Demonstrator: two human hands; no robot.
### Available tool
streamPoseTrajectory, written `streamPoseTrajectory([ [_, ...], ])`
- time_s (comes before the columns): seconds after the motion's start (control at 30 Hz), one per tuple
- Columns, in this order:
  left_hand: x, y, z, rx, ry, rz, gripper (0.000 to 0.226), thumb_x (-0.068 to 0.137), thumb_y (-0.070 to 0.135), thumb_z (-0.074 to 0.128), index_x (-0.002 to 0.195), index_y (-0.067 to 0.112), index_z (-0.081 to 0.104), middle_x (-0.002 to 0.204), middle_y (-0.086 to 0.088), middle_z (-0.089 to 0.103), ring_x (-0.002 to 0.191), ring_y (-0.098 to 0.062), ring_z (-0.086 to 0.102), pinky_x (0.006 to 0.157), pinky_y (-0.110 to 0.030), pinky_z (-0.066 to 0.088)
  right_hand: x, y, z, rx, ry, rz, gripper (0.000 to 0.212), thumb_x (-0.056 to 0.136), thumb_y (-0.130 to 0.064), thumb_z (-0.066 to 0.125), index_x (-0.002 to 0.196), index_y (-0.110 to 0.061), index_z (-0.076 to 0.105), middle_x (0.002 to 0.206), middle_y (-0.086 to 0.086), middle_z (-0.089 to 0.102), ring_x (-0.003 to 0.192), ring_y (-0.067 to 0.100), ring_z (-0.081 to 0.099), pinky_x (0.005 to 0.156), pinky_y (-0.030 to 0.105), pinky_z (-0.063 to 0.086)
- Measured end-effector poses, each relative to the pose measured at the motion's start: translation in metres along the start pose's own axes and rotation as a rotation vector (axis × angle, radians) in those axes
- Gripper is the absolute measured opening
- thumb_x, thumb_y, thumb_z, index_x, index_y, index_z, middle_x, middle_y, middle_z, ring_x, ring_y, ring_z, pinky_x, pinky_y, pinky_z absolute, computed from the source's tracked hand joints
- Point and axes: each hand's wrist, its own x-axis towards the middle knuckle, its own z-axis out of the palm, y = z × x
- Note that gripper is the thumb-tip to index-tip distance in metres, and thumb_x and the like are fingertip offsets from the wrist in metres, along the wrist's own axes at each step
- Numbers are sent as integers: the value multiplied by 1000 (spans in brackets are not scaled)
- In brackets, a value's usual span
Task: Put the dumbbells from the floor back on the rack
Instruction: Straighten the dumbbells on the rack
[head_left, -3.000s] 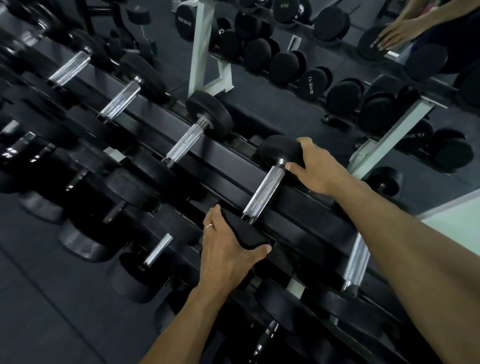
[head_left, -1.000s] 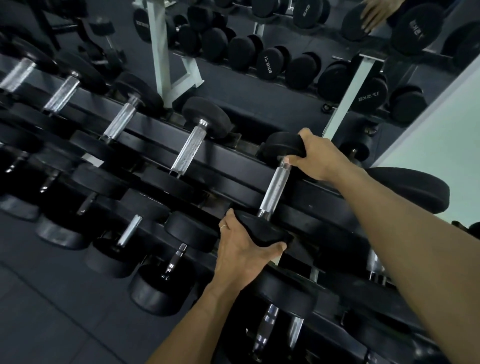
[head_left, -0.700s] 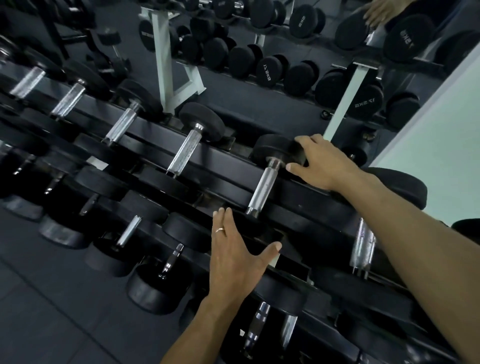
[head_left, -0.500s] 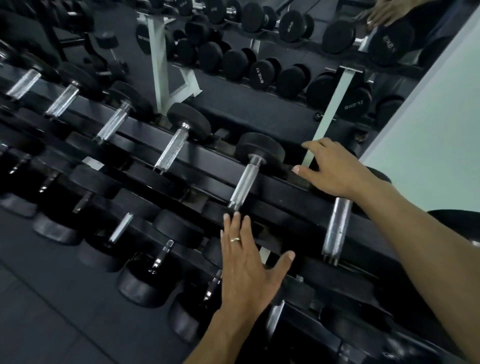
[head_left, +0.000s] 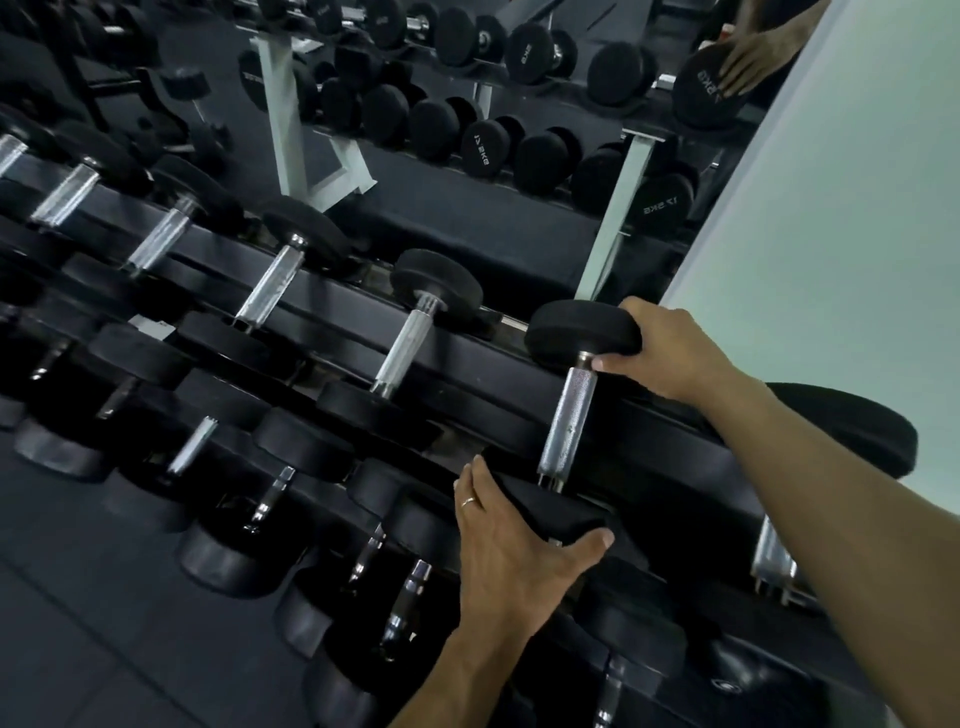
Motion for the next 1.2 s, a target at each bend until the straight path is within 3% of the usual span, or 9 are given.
streamPoseTrajectory([
  [0.07,2,-1,-1,4,-9,-1,138,52,66,80,152,20,-4,158,1,3,148,-17,6,119,-34,21,1,0,1,6,42,-12,34,82,-31,78,100,-23,51,88,-2,58,80,21,56,71,29,38],
  [0.2,7,-4,-6,2,-34,24,138,53,64,80,152,18,-3,158,3,1,146,-13,6,113,-22,16,0,1,-2,-28,42,-26,33,83,-31,77,103,-20,54,89,1,60,79,23,57,69,30,39],
  [0.47,15,-7,-12,26,-69,79,136,53,65,80,152,21,-2,156,7,5,143,-10,11,108,-19,19,-6,7,-1,-46,73,-16,32,83,-33,76,98,-21,50,86,2,58,80,24,56,69,30,38],
  [0.77,13,-7,-12,7,-63,63,138,53,64,82,153,23,-5,157,8,2,143,-10,15,104,-19,21,-5,5,1,-71,63,-2,41,85,-33,74,112,-14,50,97,8,63,83,26,57,72,33,42],
  [0.87,10,-6,-12,38,-52,74,137,54,66,79,153,23,-6,158,8,0,145,-12,12,110,-23,22,-12,4,1,-120,74,-18,61,84,-37,73,132,-14,44,119,11,62,103,32,61,83,39,48],
  [0.97,0,-3,-11,73,-36,121,130,63,65,75,153,22,-7,161,5,-6,148,-13,-3,120,-34,15,-29,8,-3,-165,104,-25,79,84,-42,72,146,-14,32,137,13,51,120,34,54,96,44,46],
  [1.2,-39,9,-5,200,-1,340,109,81,65,58,153,15,-6,162,1,-9,139,-4,-28,122,-44,6,-83,27,-11,-331,129,-32,78,84,-51,68,146,-14,38,144,16,47,136,35,37,115,46,28],
])
